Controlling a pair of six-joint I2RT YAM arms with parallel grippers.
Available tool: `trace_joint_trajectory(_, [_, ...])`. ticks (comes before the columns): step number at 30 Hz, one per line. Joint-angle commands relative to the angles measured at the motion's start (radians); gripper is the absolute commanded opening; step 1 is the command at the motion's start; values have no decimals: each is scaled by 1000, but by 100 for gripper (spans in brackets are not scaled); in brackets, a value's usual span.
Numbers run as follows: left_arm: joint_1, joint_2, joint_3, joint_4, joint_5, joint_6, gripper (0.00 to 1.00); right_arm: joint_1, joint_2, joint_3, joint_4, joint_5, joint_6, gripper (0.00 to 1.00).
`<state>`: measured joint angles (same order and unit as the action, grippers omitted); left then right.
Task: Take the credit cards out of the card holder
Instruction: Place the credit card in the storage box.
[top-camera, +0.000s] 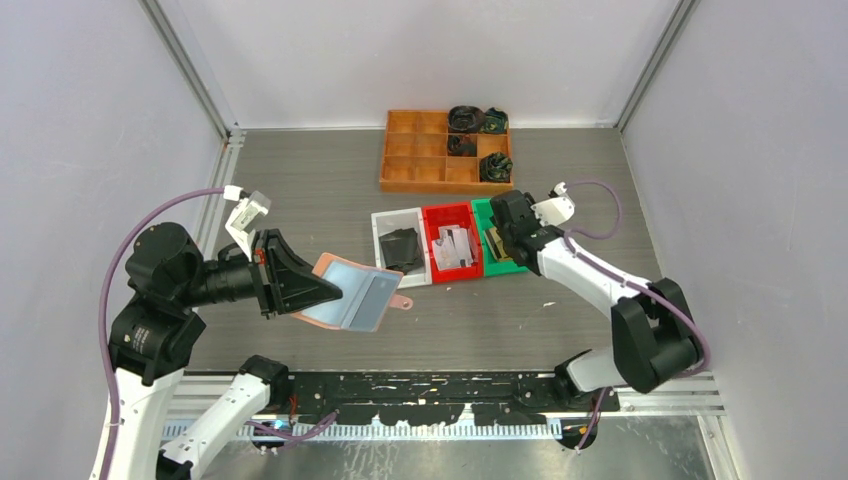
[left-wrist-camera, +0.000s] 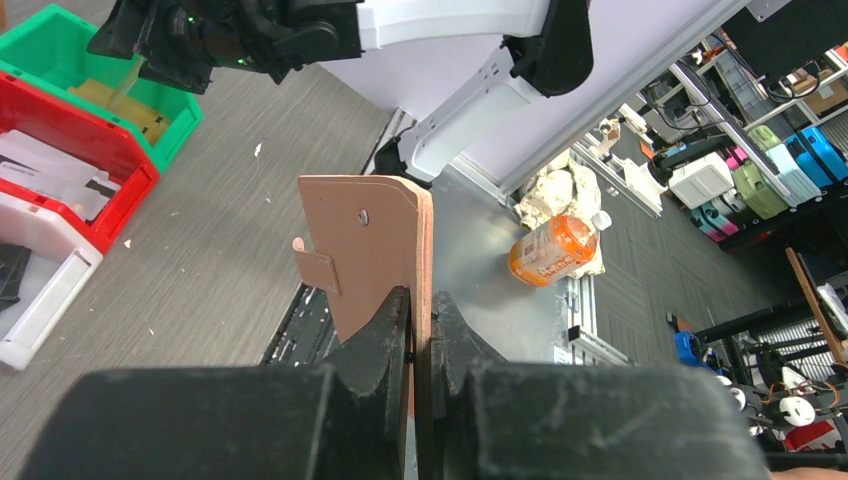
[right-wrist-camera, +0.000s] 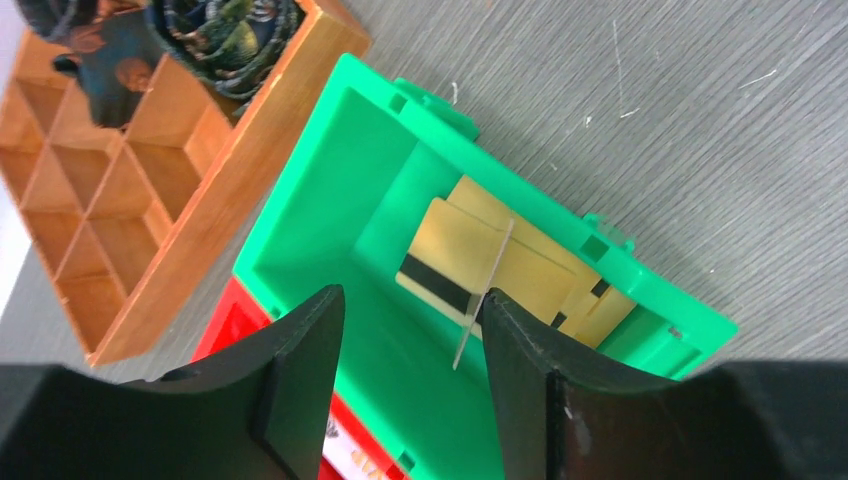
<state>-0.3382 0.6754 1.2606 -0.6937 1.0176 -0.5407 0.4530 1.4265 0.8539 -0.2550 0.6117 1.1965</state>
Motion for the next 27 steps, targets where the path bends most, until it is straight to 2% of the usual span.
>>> trace_joint_trajectory(1, [4,-10,45,34,18,12,0,30,-121,-25,-6,29,32,59])
trace_joint_trajectory(7, [4,-10,46,34,21,13,0,42,-259,-81,-7,-45,29,54])
trace_joint_trajectory(11, [4,-8,41,36,24,10,0,48,-339,-68,8,-156,-57,53])
trace_joint_trajectory(14, [4,-3,40,43,29,1,0,49,-377,-58,202,-399,-200,56])
trace_joint_trajectory(17, [4,1,42,40,48,-8,0,48,-385,-9,416,-855,-324,62])
trace_joint_trajectory(20, [3,7,35,37,78,-22,0,57,-356,78,563,-1219,-327,68])
trace_joint_trajectory(23, [4,17,25,40,117,-45,0,124,-348,157,584,-1390,-394,76])
trace_joint_trajectory(27, [4,21,25,41,153,-56,0,228,-344,244,505,-1484,-498,82])
